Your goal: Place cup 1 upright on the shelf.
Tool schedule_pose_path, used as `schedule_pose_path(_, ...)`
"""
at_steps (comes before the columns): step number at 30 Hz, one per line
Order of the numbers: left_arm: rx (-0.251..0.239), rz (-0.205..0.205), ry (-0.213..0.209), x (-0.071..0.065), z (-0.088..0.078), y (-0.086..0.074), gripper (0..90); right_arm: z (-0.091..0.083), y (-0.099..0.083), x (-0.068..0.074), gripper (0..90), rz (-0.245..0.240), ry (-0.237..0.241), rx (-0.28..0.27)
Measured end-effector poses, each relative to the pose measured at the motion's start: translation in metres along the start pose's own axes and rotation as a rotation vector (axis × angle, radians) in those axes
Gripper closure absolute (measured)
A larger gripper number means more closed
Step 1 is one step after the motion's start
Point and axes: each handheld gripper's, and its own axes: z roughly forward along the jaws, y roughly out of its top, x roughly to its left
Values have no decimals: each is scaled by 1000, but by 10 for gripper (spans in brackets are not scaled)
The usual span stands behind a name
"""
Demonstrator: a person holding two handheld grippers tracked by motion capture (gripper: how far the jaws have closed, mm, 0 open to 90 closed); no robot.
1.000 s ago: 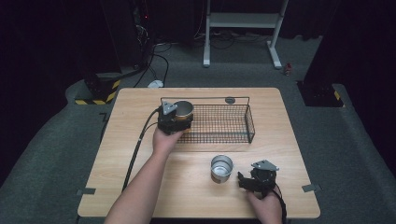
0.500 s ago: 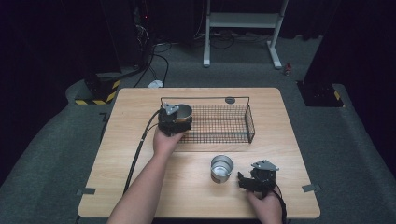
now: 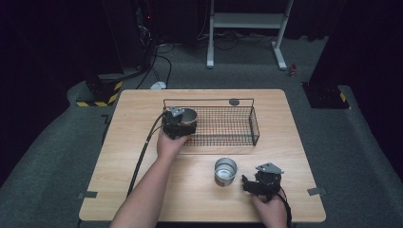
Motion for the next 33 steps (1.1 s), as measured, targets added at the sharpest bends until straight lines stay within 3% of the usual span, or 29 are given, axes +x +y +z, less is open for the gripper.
schedule_pose_path(20, 26, 21, 8, 4, 0, -3, 148, 0, 0, 0, 113, -3, 0, -1)
schedule_pose_path(33, 32, 13, 12, 2, -1, -4, 144, 0, 0, 0, 114, -2, -1, -1)
